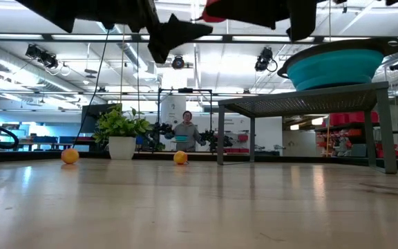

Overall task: Pick & Place Fruit
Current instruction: Put the pear into the strainer bowl on the shelf, then put the plum into the strainer bowl on the shelf

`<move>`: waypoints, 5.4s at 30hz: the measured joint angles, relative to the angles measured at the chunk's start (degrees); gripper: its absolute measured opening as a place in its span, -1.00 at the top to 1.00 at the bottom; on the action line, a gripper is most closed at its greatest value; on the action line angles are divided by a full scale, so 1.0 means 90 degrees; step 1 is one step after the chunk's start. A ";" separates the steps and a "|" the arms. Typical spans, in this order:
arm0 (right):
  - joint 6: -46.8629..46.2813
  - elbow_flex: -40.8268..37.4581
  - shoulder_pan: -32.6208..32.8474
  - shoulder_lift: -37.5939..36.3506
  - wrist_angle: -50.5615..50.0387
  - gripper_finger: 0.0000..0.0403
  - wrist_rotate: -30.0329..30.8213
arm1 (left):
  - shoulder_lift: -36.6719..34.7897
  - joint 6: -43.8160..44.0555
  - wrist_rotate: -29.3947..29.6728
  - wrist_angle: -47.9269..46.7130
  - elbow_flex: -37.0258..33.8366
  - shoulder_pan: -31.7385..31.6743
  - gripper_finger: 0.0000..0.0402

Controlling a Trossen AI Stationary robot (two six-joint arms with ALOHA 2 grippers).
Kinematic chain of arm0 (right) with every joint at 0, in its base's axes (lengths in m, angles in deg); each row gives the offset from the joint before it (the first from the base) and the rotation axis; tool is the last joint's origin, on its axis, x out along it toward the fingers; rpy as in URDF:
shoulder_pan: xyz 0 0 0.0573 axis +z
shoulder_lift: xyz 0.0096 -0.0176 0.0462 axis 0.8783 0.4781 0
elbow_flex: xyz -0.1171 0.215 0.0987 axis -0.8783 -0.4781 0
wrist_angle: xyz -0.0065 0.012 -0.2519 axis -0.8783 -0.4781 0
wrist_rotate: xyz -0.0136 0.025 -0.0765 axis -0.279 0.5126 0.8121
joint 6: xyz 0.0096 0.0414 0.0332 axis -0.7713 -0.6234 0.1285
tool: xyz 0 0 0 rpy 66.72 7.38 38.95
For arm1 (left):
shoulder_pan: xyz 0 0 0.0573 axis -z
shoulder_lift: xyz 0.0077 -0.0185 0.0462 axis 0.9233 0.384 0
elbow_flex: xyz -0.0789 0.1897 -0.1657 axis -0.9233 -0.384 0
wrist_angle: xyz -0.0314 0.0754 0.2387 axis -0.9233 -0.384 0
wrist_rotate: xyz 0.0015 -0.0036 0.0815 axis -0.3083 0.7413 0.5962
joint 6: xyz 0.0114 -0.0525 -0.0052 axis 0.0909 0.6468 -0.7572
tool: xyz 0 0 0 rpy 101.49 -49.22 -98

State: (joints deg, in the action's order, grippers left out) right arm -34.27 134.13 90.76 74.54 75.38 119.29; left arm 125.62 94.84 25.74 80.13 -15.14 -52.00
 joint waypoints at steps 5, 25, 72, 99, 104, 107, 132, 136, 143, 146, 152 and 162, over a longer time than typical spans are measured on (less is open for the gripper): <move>0.0464 0.0000 0.0326 -0.0026 0.0137 0.24 0.1436 | 0.0000 -0.0057 0.0300 -0.0338 0.0000 0.0002 -0.59; 0.1502 -0.0002 -0.0650 -0.0837 0.1251 0.24 0.5331 | -0.0002 -0.0088 0.1206 -0.1395 -0.0002 0.0211 -0.59; -0.3957 -0.0874 -0.2762 -0.6601 -0.6560 0.23 0.0822 | 0.0002 -0.0255 0.1226 -0.1323 -0.0002 0.0219 -0.58; -0.5444 -0.0874 -0.2657 -0.6805 -0.6117 -0.28 -0.1964 | 0.0004 -0.1079 0.2476 -0.1168 -0.0388 0.0244 -0.58; -0.5761 -0.0874 -0.2484 -0.6336 -0.5811 -0.29 -0.3804 | 0.0005 -0.0922 0.2447 -0.1241 -0.0549 0.0481 -0.58; -0.5962 -0.0874 -0.2269 -0.5916 -0.5862 -0.29 -0.4325 | -0.0087 -0.0629 0.2275 -0.1548 -0.0546 0.0700 -0.58; -0.5664 -0.0874 -0.0491 -0.3540 -0.4933 -0.29 -0.4405 | -0.0882 0.4292 0.0681 -0.9465 0.1948 0.2388 -0.59; -0.5351 -0.0874 -0.0491 -0.3542 -0.4888 -0.29 -0.4402 | -0.0882 0.5052 0.0351 -1.0409 0.1950 0.2736 -0.59; -0.5121 -0.0874 -0.0491 -0.3543 -0.4742 -0.29 -0.4400 | -0.0884 0.5556 0.0820 -1.0955 0.1850 0.3291 -0.77; -0.5135 -0.0874 -0.0491 -0.3543 -0.4652 -0.29 -0.4398 | -0.0882 0.5653 0.0825 -1.0747 0.1527 0.3431 -0.95; -0.5220 -0.0874 -0.0491 -0.3545 -0.4560 -0.29 -0.4322 | -0.0877 0.5936 0.0894 -1.0743 0.1003 0.3444 -0.94; -0.5239 -0.0874 -0.0491 -0.3545 -0.4562 -0.29 -0.4227 | -0.0877 0.6153 0.0885 -0.9605 0.0167 0.3453 -0.99</move>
State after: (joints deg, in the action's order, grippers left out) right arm -81.42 126.26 86.35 42.63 34.32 81.25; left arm 117.73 150.22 33.70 -6.32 -13.64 -20.92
